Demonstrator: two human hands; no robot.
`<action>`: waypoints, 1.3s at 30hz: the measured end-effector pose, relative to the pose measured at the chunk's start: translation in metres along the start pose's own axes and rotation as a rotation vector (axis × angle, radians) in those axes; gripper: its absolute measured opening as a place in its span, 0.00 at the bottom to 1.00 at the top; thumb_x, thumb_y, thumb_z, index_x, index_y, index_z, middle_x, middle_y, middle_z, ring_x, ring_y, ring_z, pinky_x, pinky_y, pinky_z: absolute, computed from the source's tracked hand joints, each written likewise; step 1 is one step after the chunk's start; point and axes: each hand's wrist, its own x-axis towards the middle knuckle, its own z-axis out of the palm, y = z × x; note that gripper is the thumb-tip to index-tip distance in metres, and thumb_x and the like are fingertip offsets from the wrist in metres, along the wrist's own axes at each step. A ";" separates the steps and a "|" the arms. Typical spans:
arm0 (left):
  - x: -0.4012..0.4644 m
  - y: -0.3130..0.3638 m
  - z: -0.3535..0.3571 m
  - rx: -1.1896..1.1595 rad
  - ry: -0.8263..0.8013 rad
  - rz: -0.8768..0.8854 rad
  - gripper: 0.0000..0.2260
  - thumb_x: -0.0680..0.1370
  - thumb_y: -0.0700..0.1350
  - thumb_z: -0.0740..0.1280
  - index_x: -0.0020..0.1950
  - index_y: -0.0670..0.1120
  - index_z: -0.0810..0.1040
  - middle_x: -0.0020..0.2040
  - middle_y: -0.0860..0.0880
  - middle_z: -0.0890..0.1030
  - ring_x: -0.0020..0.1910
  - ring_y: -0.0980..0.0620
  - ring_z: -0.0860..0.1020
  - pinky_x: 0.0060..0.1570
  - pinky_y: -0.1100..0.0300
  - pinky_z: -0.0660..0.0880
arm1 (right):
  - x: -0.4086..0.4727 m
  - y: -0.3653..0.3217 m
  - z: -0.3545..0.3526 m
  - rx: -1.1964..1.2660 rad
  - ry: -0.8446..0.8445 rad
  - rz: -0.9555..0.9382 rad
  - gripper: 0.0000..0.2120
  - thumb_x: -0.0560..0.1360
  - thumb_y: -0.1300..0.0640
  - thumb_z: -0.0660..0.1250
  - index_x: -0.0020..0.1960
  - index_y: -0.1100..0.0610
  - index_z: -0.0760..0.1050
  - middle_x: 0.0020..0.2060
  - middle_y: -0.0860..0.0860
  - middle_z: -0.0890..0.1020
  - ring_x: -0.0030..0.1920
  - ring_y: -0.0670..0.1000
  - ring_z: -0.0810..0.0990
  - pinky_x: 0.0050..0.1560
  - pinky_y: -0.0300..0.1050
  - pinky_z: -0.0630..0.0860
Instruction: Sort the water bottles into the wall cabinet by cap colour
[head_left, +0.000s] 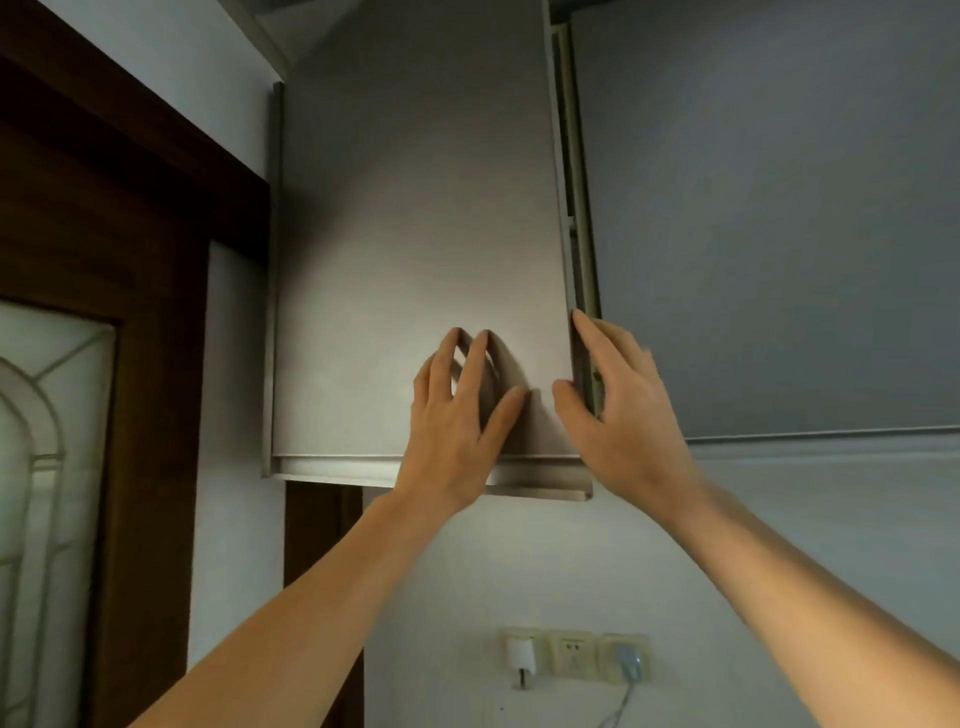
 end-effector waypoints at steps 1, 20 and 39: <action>0.003 -0.002 0.008 -0.020 0.015 -0.005 0.34 0.78 0.69 0.52 0.81 0.58 0.52 0.81 0.57 0.50 0.79 0.50 0.51 0.74 0.47 0.62 | 0.002 0.011 0.001 -0.024 -0.005 -0.005 0.31 0.80 0.54 0.66 0.80 0.53 0.59 0.75 0.47 0.67 0.74 0.48 0.61 0.69 0.41 0.62; 0.013 -0.054 0.137 0.313 -0.029 -0.029 0.31 0.82 0.61 0.58 0.81 0.50 0.58 0.82 0.45 0.52 0.80 0.42 0.51 0.77 0.43 0.58 | 0.011 0.183 0.045 -0.641 -0.159 -0.165 0.26 0.85 0.50 0.53 0.81 0.58 0.58 0.82 0.51 0.54 0.82 0.55 0.46 0.79 0.66 0.44; -0.041 -0.085 0.086 -0.392 -0.089 -0.116 0.16 0.81 0.53 0.64 0.69 0.54 0.74 0.60 0.58 0.76 0.61 0.59 0.74 0.61 0.64 0.70 | -0.012 0.127 0.016 -0.293 -0.180 0.171 0.16 0.83 0.54 0.63 0.68 0.55 0.78 0.66 0.48 0.80 0.68 0.48 0.76 0.67 0.33 0.65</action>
